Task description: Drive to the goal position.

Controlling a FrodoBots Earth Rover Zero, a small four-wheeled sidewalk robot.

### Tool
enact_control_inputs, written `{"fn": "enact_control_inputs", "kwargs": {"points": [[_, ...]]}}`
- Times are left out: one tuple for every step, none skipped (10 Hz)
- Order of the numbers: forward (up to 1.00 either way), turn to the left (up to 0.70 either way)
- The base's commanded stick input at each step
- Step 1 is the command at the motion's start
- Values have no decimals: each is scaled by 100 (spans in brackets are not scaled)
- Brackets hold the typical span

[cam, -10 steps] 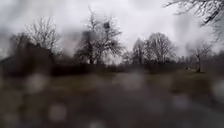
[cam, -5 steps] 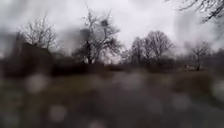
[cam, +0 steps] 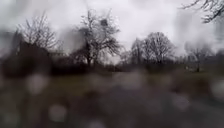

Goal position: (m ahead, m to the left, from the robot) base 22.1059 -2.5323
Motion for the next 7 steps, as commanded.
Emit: {"fn": "enact_control_inputs", "kwargs": {"points": [[85,0],[85,0],[85,0],[85,0],[85,0],[85,0],[85,0]]}}
